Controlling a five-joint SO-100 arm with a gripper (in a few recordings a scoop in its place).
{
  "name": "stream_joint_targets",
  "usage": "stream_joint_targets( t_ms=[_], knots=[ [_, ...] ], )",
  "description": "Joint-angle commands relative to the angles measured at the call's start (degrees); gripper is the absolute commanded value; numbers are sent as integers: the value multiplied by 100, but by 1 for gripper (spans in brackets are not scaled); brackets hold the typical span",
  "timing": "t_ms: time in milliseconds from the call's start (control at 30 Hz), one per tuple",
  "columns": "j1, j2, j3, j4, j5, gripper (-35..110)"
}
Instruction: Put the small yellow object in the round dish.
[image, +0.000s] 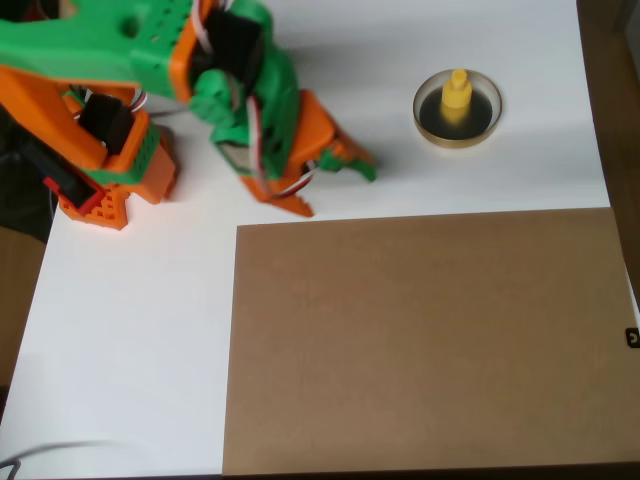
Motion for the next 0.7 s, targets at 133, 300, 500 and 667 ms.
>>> stream_joint_targets(
  t_ms=[133,300,500,667],
  knots=[
    [1195,1213,562,-439,158,23],
    [1890,1775,1143,-888,475,23],
    [2909,2461,1494,-1292,1028,22],
    [3735,2751,1503,-1512,1494,23]
  ],
)
